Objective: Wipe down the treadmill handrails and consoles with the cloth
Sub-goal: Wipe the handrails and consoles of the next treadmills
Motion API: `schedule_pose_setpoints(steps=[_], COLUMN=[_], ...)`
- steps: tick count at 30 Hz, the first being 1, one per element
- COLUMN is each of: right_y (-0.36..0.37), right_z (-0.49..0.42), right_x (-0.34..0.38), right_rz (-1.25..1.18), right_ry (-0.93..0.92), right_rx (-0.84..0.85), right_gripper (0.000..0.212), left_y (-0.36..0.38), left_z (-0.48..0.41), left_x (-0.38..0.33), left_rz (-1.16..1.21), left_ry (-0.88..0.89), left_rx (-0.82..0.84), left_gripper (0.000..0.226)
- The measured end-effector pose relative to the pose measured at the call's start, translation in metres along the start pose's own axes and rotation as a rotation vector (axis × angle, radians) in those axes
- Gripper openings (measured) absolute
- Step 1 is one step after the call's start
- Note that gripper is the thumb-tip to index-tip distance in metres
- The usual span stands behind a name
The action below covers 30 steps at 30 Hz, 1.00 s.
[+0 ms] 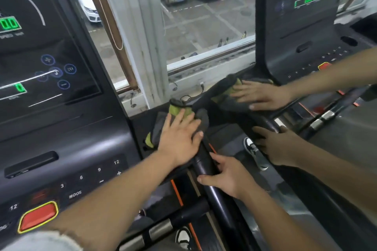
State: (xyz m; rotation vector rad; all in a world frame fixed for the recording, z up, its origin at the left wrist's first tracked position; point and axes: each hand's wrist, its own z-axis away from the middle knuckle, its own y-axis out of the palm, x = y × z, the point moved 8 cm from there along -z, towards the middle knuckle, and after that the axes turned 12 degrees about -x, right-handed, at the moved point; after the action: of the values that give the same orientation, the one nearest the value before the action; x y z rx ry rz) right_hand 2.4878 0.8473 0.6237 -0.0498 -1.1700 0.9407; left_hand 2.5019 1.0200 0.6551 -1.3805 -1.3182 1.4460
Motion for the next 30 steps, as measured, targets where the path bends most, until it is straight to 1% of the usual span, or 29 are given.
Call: schedule_pose_setpoints(steps=[1, 2, 3, 4, 5, 6, 7, 8, 9, 10, 11, 12, 13, 14, 15, 16, 17, 18, 19, 20, 22, 23, 24, 25, 26, 27, 28, 29, 30], right_y=[-0.001, -0.003, -0.003, -0.004, -0.004, -0.004, -0.003, -0.002, -0.001, 0.0, 0.001, -0.001, -0.003, -0.005, -0.006, -0.008, -0.007, -0.007, -0.006, -0.004, -0.003, -0.009, -0.019, -0.031, -0.041, -0.044, -0.037, -0.023, -0.006], right_z=[0.0, 0.0, -0.002, -0.001, 0.0, -0.001, 0.001, 0.002, 0.003, 0.005, 0.005, 0.004, 0.003, 0.003, 0.003, 0.004, 0.007, 0.01, 0.011, 0.012, 0.014, 0.013, 0.014, 0.017, 0.02, 0.023, 0.022, 0.02, 0.013], right_x=[0.0, 0.001, -0.001, -0.001, -0.002, -0.004, -0.003, -0.002, 0.0, 0.003, 0.003, 0.004, 0.003, 0.003, 0.002, 0.006, 0.007, 0.007, 0.005, 0.002, -0.001, -0.002, 0.003, 0.013, 0.029, 0.044, 0.058, 0.064, 0.061], right_rz=[0.03, 0.081, 0.135, 0.159, 0.151, 0.117, 0.058, 0.007, -0.023, -0.028, -0.033, -0.03, -0.008, 0.04, 0.092, 0.136, 0.18, 0.221, 0.24, 0.239, 0.184, 0.151, 0.143, 0.168, 0.2, 0.234, 0.259, 0.287, 0.34], right_ry=[-0.016, -0.029, -0.045, -0.049, -0.035, -0.016, -0.004, 0.018, 0.022, 0.018, 0.013, 0.009, -0.006, -0.023, -0.031, -0.041, -0.042, -0.043, -0.04, -0.035, 0.001, 0.011, -0.012, -0.074, -0.188, -0.3, -0.377, -0.38, -0.339], right_rx=[-0.029, -0.054, -0.071, -0.081, -0.086, -0.08, -0.058, -0.026, 0.006, 0.027, 0.036, 0.023, -0.006, -0.035, -0.057, -0.075, -0.082, -0.089, -0.1, -0.101, -0.098, -0.167, -0.282, -0.417, -0.556, -0.633, -0.615, -0.534, -0.436], right_gripper=[0.05, 0.05, 0.054, 0.062, 0.073, 0.082, 0.083, 0.074, 0.065, 0.061, 0.06, 0.056, 0.045, 0.03, 0.021, 0.021, 0.026, 0.04, 0.059, 0.069, 0.065, 0.067, 0.068, 0.062, 0.054, 0.049, 0.049, 0.054, 0.063], left_y=[0.001, 0.001, 0.0, -0.004, -0.005, -0.009, -0.012, -0.013, -0.011, -0.01, -0.009, -0.005, -0.003, -0.002, -0.003, -0.005, -0.007, -0.01, -0.012, -0.014, -0.013, -0.012, -0.011, -0.01, -0.006, -0.003, -0.005, -0.012, -0.023], left_z=[0.025, 0.049, 0.065, 0.066, 0.055, 0.037, 0.011, -0.015, -0.033, -0.039, -0.033, -0.016, 0.008, 0.035, 0.056, 0.063, 0.057, 0.042, 0.022, 0.003, -0.015, -0.01, 0.004, 0.02, 0.034, 0.043, 0.049, 0.049, 0.047], left_x=[-0.016, -0.029, -0.033, -0.03, -0.02, -0.008, 0.006, 0.021, 0.031, 0.031, 0.023, 0.006, -0.013, -0.03, -0.038, -0.036, -0.027, -0.017, -0.005, 0.009, 0.021, 0.017, 0.007, -0.007, -0.019, -0.027, -0.026, -0.02, -0.003], left_rz=[0.052, 0.113, 0.157, 0.198, 0.189, 0.141, 0.059, -0.011, -0.046, -0.048, -0.058, -0.031, 0.016, 0.08, 0.143, 0.179, 0.183, 0.158, 0.101, 0.044, 0.0, -0.007, 0.022, 0.065, 0.153, 0.284, 0.454, 0.62, 0.727], left_ry=[0.065, 0.173, 0.284, 0.392, 0.488, 0.537, 0.508, 0.397, 0.247, 0.099, 0.003, -0.017, 0.049, 0.17, 0.292, 0.389, 0.468, 0.509, 0.481, 0.378, 0.113, 0.016, -0.036, -0.031, 0.013, 0.073, 0.088, 0.054, -0.031], left_rx=[-0.041, -0.051, 0.001, 0.076, 0.108, 0.118, 0.099, 0.088, 0.087, 0.049, -0.001, -0.041, -0.059, -0.068, -0.03, 0.03, 0.06, 0.067, 0.042, 0.031, -0.003, -0.05, -0.098, -0.111, -0.092, -0.049, -0.009, -0.001, -0.074], left_gripper=[0.057, 0.056, 0.055, 0.056, 0.057, 0.057, 0.059, 0.061, 0.06, 0.058, 0.056, 0.055, 0.055, 0.053, 0.053, 0.053, 0.054, 0.055, 0.056, 0.057, 0.058, 0.06, 0.062, 0.065, 0.065, 0.061, 0.055, 0.05, 0.048])
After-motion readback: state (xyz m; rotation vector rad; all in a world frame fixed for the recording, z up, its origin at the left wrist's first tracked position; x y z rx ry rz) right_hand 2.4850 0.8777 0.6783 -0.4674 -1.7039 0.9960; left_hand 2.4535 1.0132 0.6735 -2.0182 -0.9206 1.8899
